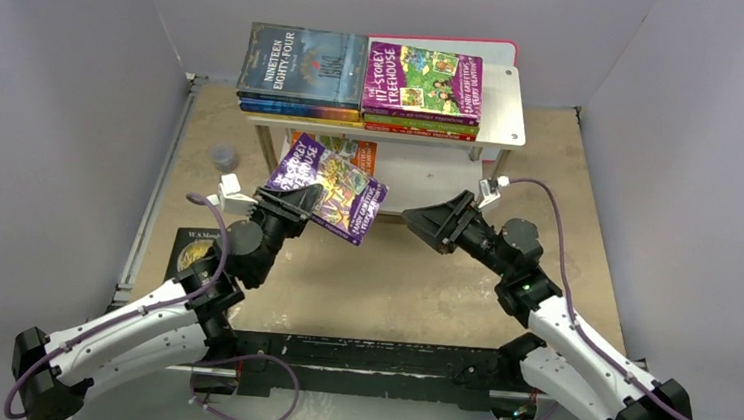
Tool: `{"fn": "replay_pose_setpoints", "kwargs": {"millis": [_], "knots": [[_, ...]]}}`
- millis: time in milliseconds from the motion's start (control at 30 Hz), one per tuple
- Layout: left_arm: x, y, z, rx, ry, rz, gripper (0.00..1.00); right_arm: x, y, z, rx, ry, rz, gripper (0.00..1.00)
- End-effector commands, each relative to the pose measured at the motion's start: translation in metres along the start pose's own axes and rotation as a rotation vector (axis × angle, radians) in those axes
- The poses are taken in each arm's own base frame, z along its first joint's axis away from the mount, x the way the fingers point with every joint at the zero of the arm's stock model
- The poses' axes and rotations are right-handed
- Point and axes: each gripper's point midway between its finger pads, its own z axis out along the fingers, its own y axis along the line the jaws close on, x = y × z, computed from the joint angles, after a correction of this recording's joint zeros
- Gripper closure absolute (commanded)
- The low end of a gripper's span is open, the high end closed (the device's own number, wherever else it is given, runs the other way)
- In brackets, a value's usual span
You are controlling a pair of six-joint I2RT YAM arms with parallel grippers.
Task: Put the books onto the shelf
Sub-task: Pick up the book from the center of the board.
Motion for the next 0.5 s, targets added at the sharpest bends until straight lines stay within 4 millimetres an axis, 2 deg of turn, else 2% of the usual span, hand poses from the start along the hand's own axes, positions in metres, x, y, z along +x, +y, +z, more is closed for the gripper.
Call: {"fn": "replay_pose_setpoints", "kwargs": {"millis": [0,200,333,467], "knots": [[-0.031,-0.050,0.002,0.143,-0.119,-0.280,1.00,-0.006,0.018,0.016,-0.023,-0.064,0.092,0.17],[-0.030,-0.045,0.004,0.189,-0.136,-0.405,1.00,0.004,0.049,0.038,-0.140,-0.002,0.049,0.13],[-0.030,-0.042,0.005,0.191,-0.143,-0.415,1.00,0.012,0.074,0.040,-0.271,0.041,-0.008,0.16],[-0.032,-0.040,0.004,0.193,-0.152,-0.421,1.00,0.019,0.076,0.043,-0.284,0.058,-0.014,0.19]]}}
